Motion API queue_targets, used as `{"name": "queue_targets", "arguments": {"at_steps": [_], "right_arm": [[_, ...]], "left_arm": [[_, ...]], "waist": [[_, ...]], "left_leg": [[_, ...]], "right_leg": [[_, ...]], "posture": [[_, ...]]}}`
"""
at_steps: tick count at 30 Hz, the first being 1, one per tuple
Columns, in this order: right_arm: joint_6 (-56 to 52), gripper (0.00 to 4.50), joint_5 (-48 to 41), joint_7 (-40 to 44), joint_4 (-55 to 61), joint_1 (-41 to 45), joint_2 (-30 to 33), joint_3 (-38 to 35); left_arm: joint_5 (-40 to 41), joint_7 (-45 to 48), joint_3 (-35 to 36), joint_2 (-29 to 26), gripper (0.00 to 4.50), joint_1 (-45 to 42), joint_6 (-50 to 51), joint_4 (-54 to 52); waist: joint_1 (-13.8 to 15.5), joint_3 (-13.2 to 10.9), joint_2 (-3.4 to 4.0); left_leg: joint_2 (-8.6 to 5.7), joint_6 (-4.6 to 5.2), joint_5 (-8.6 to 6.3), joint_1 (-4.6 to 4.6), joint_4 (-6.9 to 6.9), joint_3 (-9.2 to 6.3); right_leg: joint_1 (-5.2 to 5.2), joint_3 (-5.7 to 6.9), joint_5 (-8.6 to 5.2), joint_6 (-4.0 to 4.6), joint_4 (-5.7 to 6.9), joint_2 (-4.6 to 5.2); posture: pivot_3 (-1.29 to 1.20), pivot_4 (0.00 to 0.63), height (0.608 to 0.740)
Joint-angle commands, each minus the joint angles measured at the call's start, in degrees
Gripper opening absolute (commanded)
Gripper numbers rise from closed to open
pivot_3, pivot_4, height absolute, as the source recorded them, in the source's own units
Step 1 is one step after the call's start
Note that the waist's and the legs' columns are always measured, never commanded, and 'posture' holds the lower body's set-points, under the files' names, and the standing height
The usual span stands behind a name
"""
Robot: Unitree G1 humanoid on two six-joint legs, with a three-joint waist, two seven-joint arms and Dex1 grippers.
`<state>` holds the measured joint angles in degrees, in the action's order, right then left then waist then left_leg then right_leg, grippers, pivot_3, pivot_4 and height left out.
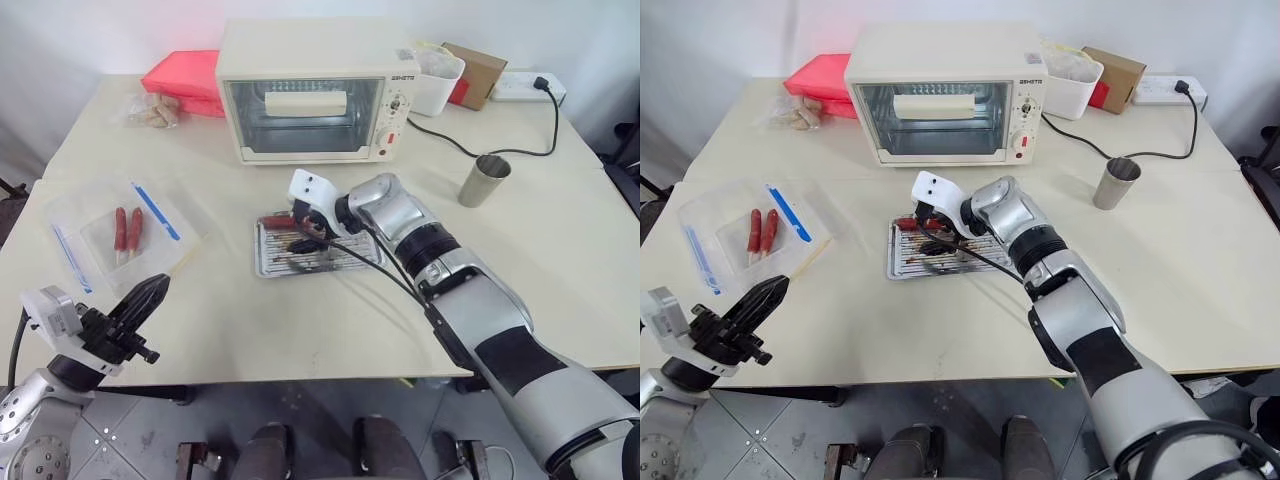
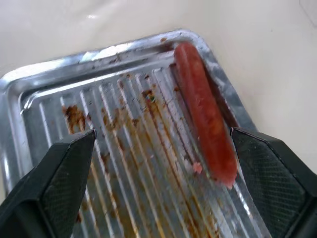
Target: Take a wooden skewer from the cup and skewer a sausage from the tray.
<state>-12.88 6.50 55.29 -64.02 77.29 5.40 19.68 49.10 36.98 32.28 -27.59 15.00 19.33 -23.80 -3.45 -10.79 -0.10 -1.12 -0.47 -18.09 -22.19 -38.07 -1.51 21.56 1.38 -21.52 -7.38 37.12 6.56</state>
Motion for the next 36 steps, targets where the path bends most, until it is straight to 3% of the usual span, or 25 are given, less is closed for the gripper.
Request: {"name": "queue_targets", "arguments": {"at_steps": [1, 17, 27, 30, 36], "right_arm": [[1.8, 4.49, -0.5, -1.2, -2.4, 2.6, -1.3, -2.7], [1.3, 4.49, 2.3, 3.5, -9.3, 4.5, -3.1, -5.4], [6.1, 4.49, 3.8, -0.7, -9.0, 3.1, -4.4, -5.8], [7.0, 3.96, 4.8, 0.4, -8.9, 2.6, -4.5, -5.2], [7.3, 2.07, 5.4, 1.0, -8.9, 2.2, -3.8, -5.4]], "left_arm": [[-0.4, -0.1, -0.1, -0.1, 0.0, -0.3, -0.7, -0.8], [-0.6, -0.1, -0.9, -0.7, 0.0, -1.1, -0.4, -0.7], [-0.6, -0.4, -1.2, -0.1, 0.0, -0.3, -0.6, -1.3], [-0.6, -0.5, -1.3, -0.2, 0.0, -0.8, -0.5, -1.1], [-0.5, -0.7, -1.3, -0.4, 0.0, -0.9, -0.4, -1.3]], "waist": [[0.0, 0.0, 0.0], [-0.1, 0.0, 0.0], [-0.2, 0.0, 0.0], [-0.2, 0.0, 0.0], [-0.2, 0.0, 0.0]], "left_leg": [[0.0, 0.0, 0.0, 0.0, 0.0, 0.0], [0.0, -0.01, 0.0, 0.01, 0.01, 0.0], [0.0, -0.01, 0.0, 0.02, 0.01, 0.0], [-0.01, -0.01, 0.0, 0.02, 0.0, -0.01], [-0.03, -0.01, 0.0, 0.03, -0.01, -0.01]], "right_leg": [[0.0, 0.0, 0.0, 0.0, 0.0, 0.0], [0.01, -0.02, 0.0, 0.0, 0.05, 0.0], [0.08, -0.03, 0.0, 0.0, 0.23, 0.0], [0.08, -0.03, 0.0, 0.0, 0.26, 0.0], [0.08, -0.03, 0.0, 0.0, 0.28, 0.0]], "posture": [[0.0, 0.15, 0.74], [0.0, 0.15, 0.74], [0.0, 0.15, 0.74], [0.0, 0.15, 0.74], [0.0, 0.15, 0.74]]}}
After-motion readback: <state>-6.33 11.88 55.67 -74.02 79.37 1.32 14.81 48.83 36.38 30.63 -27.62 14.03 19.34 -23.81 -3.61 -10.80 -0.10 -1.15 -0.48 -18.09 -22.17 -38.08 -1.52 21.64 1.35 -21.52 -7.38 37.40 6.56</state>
